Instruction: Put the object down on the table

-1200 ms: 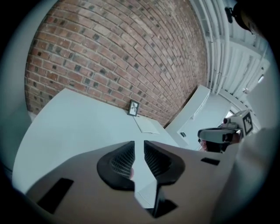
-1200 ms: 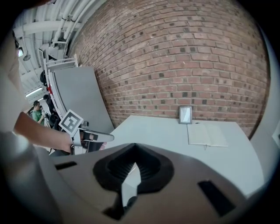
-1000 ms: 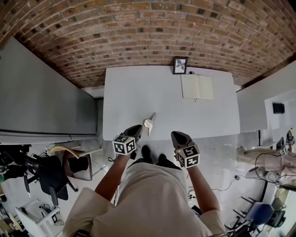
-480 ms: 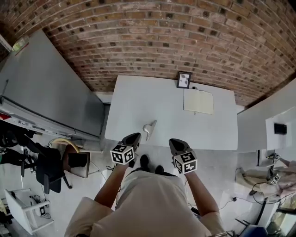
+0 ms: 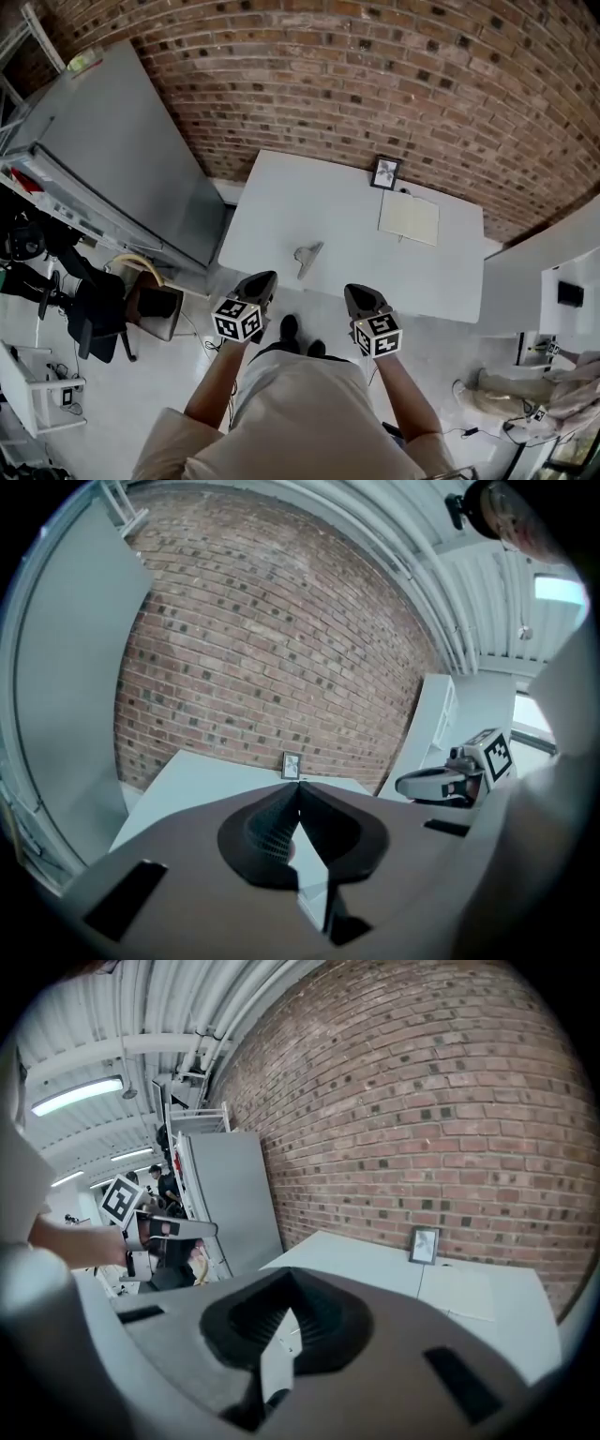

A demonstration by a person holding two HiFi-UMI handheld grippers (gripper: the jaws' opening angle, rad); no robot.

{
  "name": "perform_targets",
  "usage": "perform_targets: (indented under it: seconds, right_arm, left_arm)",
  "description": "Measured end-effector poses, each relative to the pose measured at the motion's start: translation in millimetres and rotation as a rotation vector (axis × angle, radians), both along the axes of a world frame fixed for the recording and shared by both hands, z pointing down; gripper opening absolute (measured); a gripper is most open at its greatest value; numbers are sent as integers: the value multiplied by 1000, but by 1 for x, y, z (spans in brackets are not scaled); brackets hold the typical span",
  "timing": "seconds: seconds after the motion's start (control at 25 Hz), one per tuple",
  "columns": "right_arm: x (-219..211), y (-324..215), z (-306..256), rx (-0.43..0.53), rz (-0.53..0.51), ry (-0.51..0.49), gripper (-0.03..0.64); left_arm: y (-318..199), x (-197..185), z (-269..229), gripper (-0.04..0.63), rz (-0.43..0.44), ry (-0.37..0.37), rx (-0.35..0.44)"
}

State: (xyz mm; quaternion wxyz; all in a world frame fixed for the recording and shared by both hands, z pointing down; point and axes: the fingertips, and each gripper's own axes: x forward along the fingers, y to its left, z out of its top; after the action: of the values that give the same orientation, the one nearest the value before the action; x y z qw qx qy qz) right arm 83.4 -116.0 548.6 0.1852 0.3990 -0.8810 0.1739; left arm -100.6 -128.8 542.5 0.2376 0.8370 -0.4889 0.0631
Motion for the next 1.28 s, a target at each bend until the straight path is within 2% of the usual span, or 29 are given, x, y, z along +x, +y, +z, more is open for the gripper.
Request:
perform_targets:
  seconds: [0.24, 0.48, 0.96, 1.28]
  right_arm:
    - [1, 14, -15, 62, -27, 2, 2]
    - [0, 16, -33, 98, -14, -5, 2]
    - [-23, 13, -70, 188, 58, 2, 2]
    - [-35, 12, -81, 214, 75, 14, 2]
  left_arm:
    - [27, -14, -27, -5, -70, -16, 77]
    - [37, -27, -40, -5, -73, -27, 110]
    - [26, -48, -71, -5, 43, -37, 179]
    - [10, -50, -80, -5, 83, -3, 194]
